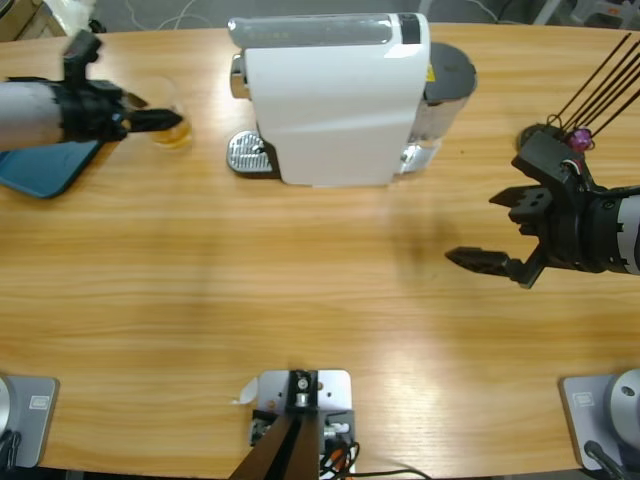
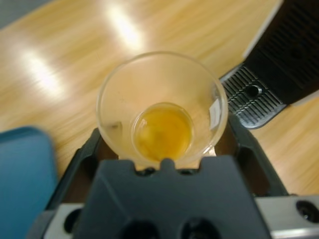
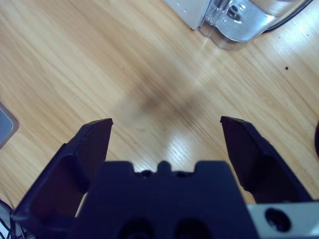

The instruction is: Pour coffee

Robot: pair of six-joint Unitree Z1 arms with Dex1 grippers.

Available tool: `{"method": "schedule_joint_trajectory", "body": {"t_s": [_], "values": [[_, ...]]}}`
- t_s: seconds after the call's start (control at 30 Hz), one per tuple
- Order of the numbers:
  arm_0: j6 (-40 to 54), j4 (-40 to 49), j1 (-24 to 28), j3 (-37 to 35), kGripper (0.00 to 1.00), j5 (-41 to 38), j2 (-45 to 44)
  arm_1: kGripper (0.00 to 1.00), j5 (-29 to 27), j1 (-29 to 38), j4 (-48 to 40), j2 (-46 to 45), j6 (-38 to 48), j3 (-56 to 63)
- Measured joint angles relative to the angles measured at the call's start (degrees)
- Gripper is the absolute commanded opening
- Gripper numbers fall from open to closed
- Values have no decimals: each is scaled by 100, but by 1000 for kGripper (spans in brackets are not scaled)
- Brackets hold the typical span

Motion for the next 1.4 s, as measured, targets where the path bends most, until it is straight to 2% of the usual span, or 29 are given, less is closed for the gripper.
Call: {"method": "schedule_joint_trajectory", "body": {"t_s": [0.1,0.17,0.33,0.77,0.8,0.87,0.9,1.0,1.23,1.33,1.4], "values": [[-14,226,256,140,447,437,-576,945,0,0,0,0,0,0],[-127,281,640,278,448,609,-884,945,0,0,0,0,0,0],[-350,281,1438,521,453,743,-1012,945,0,0,0,0,0,-2],[-610,-619,2327,611,462,806,269,945,0,0,0,0,0,-2],[-610,-703,2378,615,541,806,337,947,0,0,0,0,2,-2],[-617,-824,2454,614,873,807,484,959,0,0,0,0,7,-2],[-629,-859,2483,614,939,807,553,973,0,0,0,0,13,-2],[-808,-932,2516,608,986,807,607,999,0,0,0,0,45,-2],[-939,-945,2537,731,990,853,629,1000,0,0,-19,0,63,-2],[-939,-735,2512,812,982,931,209,1000,0,0,-24,0,63,-2],[-933,-199,2357,789,977,956,-489,1000,0,1,-25,0,63,-2]]}}
